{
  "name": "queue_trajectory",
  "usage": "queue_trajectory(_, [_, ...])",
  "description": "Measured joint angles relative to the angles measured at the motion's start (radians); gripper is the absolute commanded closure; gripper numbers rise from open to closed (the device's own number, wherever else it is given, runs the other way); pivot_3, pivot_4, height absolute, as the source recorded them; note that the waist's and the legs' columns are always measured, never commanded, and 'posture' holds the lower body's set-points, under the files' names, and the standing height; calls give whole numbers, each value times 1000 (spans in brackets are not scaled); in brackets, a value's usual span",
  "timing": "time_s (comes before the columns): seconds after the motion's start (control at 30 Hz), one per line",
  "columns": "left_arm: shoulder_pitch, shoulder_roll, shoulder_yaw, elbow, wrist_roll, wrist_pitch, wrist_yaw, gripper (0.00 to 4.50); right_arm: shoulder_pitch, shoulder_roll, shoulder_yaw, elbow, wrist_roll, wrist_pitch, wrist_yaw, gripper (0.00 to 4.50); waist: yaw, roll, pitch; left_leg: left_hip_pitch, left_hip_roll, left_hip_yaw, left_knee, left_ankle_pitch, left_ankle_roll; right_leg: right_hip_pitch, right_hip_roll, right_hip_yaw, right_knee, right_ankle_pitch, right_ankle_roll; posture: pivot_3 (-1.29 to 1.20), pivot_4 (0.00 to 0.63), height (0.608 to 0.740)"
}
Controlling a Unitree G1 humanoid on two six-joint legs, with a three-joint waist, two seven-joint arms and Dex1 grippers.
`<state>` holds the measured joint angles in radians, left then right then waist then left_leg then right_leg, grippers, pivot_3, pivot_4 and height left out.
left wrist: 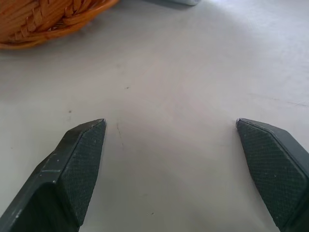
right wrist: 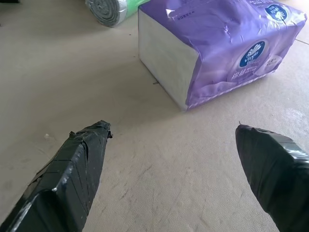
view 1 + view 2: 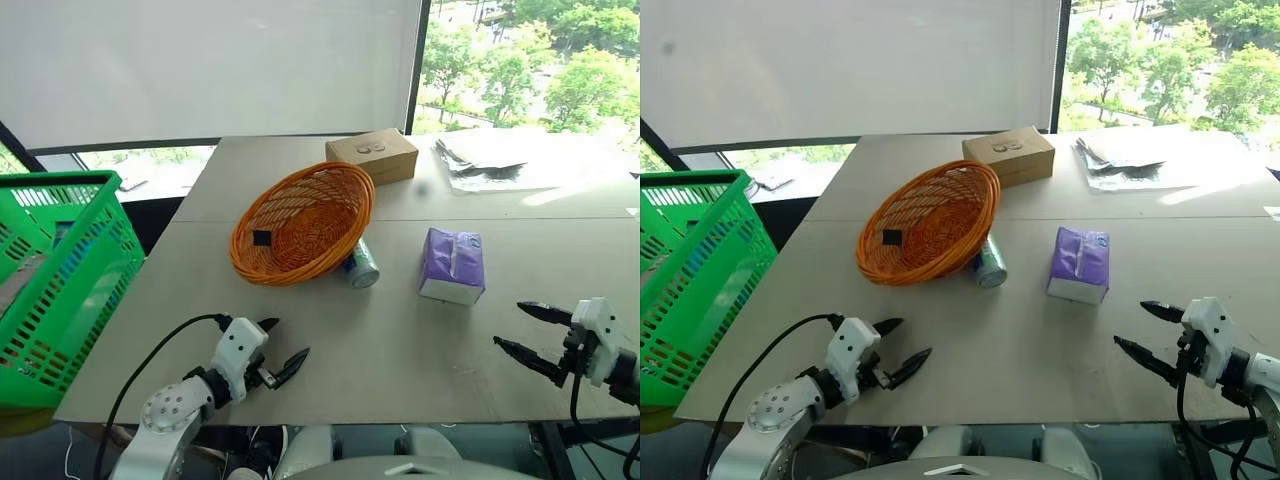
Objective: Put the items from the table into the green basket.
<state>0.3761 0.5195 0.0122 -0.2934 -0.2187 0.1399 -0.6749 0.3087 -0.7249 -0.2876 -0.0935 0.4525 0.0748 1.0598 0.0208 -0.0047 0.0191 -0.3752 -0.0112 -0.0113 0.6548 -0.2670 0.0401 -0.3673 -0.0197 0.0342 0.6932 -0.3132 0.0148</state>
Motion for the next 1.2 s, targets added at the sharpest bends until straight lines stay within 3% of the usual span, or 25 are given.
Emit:
queue_trajectory(0.37, [6,0,50,-29,-60,14,-6,55,-27,7,-2,55,-1,-17,6,0,18,-1,1,0,0,0,0,0,0,0,0,0,0,0,0,81,0,740])
queue_trajectory(0.63, [43,5,64,-70,-143,22,-72,55,-162,1,53,13,-29,-25,8,0,20,0,1,-1,1,0,0,0,0,-1,0,0,0,0,0,86,0,740])
queue_trajectory(0.8, [-57,10,166,-221,-416,124,-90,55,-496,-25,238,-101,-205,-95,0,0,20,0,2,-1,3,0,1,0,0,-2,2,-1,0,0,0,129,0,740])
queue_trajectory(0.9, [-5,29,192,-287,-526,195,-101,55,-715,15,383,-73,-384,-212,-32,0,20,-2,0,-2,2,1,0,0,0,-3,2,0,-2,0,-1,142,0,740])
queue_trajectory(1.03, [87,12,177,-284,-581,285,-69,55,-861,70,511,52,-530,-358,-57,0,34,-7,2,-6,2,1,0,0,-1,-6,2,0,-4,0,0,191,0,740])
queue_trajectory(1.2, [139,-65,219,-329,-564,241,12,55,-1005,149,667,265,-610,-619,-35,0,73,-9,3,-4,2,-2,0,0,-1,-4,1,-4,-3,0,-1,248,0,740])
